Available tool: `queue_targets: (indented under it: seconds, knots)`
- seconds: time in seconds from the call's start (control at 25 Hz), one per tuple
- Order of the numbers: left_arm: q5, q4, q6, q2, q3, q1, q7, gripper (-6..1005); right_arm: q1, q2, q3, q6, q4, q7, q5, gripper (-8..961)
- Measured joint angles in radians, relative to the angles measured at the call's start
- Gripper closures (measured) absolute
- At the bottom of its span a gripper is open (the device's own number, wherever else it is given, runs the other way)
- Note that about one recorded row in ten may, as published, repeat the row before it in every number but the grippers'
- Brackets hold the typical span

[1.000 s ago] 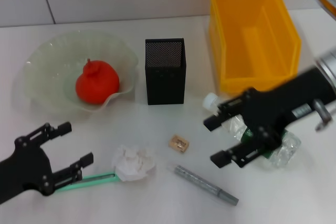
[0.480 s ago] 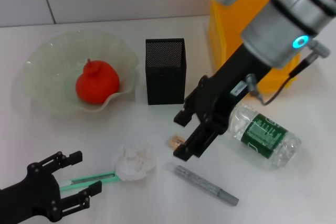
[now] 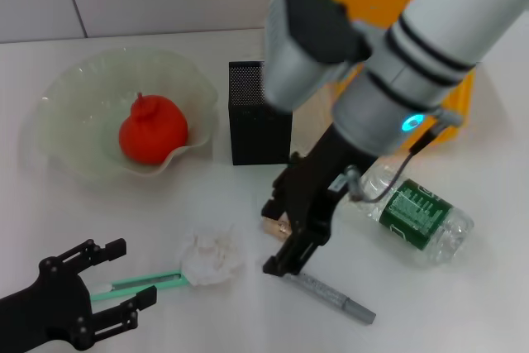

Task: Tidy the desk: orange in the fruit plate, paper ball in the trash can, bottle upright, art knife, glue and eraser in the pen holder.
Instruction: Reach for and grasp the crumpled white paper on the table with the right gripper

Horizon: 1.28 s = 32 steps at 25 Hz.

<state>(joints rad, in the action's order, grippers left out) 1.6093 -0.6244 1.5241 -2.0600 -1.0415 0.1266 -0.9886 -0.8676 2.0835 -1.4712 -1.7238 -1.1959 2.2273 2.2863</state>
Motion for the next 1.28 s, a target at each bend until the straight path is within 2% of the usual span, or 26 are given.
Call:
queue_targets:
  seconds: [0.04,0.08,0.28,0.92,1.28]
  knots:
    - [0.003,0.0,0.0,0.0,0.0,0.004,0.0,193,0.013,0.001,-0.057,0.067,0.001,0.0,0.001,167]
    - [0.005,0.0,-0.001,0.0,0.0,0.004,-0.001,193,0.013,0.001,-0.057,0.067,0.001,0.0,0.001,167]
    - [0.021,-0.004,-0.002,0.0,0.002,0.006,-0.007,193,0.033,0.003,-0.183,0.199,0.004,-0.001,-0.002,167]
    - [0.023,-0.001,-0.004,0.0,0.012,0.008,-0.001,194,0.086,0.004,-0.19,0.289,-0.021,-0.111,-0.019,167]
    - [0.023,-0.002,-0.004,-0.001,0.012,0.008,-0.004,194,0.102,0.003,-0.191,0.294,-0.022,-0.14,-0.024,167]
